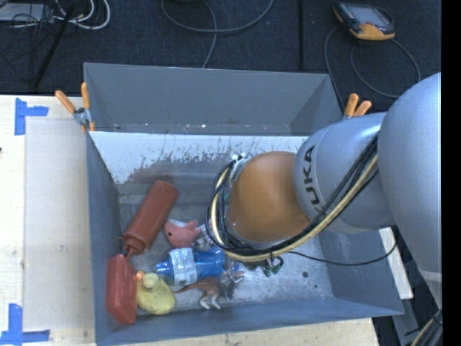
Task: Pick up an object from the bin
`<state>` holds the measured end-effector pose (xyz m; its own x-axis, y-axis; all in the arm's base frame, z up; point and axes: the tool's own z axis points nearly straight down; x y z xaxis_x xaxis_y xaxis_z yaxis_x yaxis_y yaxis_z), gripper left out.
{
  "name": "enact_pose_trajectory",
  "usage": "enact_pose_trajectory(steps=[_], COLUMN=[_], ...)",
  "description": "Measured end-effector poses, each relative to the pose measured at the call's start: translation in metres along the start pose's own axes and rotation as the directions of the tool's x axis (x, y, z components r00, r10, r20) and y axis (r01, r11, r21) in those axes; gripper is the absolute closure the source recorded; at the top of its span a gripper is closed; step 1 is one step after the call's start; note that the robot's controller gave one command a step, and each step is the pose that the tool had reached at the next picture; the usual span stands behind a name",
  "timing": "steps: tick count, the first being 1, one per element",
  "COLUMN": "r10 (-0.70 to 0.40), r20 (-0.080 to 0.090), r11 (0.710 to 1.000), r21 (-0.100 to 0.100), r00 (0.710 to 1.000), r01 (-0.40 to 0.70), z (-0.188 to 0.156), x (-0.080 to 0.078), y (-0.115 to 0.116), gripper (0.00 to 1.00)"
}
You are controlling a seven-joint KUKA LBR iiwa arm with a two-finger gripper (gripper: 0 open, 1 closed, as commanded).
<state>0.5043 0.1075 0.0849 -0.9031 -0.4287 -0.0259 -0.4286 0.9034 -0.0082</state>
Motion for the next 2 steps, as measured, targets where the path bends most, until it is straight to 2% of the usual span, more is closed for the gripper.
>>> enact_pose_trajectory(steps=[2], r10=[0.0], r20=[-0.009], r11=[1.0], r21=[-0.004], r00=[1.0], r01=[0.0], z=[-0.022], x=[0.001], y=[0.001], gripper=[1.0])
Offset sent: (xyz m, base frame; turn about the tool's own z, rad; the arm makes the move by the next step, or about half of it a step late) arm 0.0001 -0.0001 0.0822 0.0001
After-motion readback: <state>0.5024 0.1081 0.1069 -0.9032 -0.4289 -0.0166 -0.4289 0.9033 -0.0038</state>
